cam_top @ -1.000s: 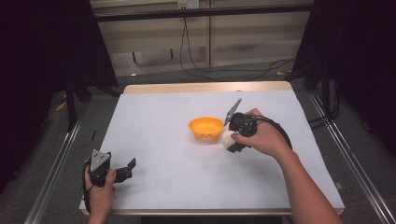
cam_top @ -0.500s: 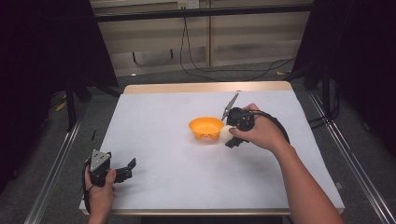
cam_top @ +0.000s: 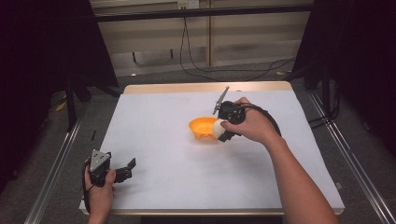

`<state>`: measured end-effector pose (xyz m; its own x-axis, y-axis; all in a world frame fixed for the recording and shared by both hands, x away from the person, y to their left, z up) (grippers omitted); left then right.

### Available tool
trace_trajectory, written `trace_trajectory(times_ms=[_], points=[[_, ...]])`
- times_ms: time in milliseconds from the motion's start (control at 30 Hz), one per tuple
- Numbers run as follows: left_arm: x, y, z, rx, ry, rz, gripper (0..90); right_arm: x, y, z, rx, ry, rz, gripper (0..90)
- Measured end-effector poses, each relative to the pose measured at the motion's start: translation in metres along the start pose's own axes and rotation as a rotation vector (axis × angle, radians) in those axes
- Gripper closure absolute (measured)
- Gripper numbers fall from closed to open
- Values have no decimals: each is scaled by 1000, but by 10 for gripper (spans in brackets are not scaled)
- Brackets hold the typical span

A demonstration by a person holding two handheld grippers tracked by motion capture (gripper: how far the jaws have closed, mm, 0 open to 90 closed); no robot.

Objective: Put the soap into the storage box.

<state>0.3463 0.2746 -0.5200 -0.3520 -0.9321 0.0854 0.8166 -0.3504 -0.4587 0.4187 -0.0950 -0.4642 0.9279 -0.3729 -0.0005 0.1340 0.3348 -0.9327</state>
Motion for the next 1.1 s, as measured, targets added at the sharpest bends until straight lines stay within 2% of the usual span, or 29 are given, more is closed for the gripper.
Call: trace_trajectory(times_ms=[300, 400, 433, 533, 567, 633, 833, 933, 1033, 1100], points=[[0, -1, 0, -1, 6, 1, 0, 7, 7, 16, -7, -24, -4, 244], [0, -1, 0, 0, 6, 1, 0, 9, 9, 17, 1, -15, 4, 244], [0, -1, 0, 0, 7, 1, 0, 12, 11, 17, -3, 1, 0, 244], [0, -1, 0, -1, 8, 4, 0, 14, 12, 18, -1, -9, -2, 244], [0, -1, 0, -1, 8, 4, 0, 16, 12, 19, -1, 5, 3, 244], [0, 0, 0, -1, 10, 4, 0, 17, 12, 20, -1, 3, -1, 244], [0, -1, 0, -1, 12, 1, 0, 21, 15, 31, 3, -1, 10, 244], [0, -1, 0, 0, 11, -1, 0, 21, 17, 33, 5, 18, 33, 244], [0, -1, 0, 2, 10, -1, 0, 26, 22, 35, -10, 8, 27, 244], [1, -1, 0, 6, 6, -4, 0, 27, 23, 37, -18, 23, 24, 244]])
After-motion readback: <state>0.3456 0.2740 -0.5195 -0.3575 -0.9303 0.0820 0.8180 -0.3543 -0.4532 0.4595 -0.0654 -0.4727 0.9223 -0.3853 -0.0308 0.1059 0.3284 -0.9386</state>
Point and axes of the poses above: each handheld gripper's, and its own axes: y roughly forward along the jaws, z roughly out of its top, x roughly to its right, the point moved 8 cm from there along y, roughly forward along the jaws, and after that the axes turned 2 degrees about -y, right-handed, at the moved point
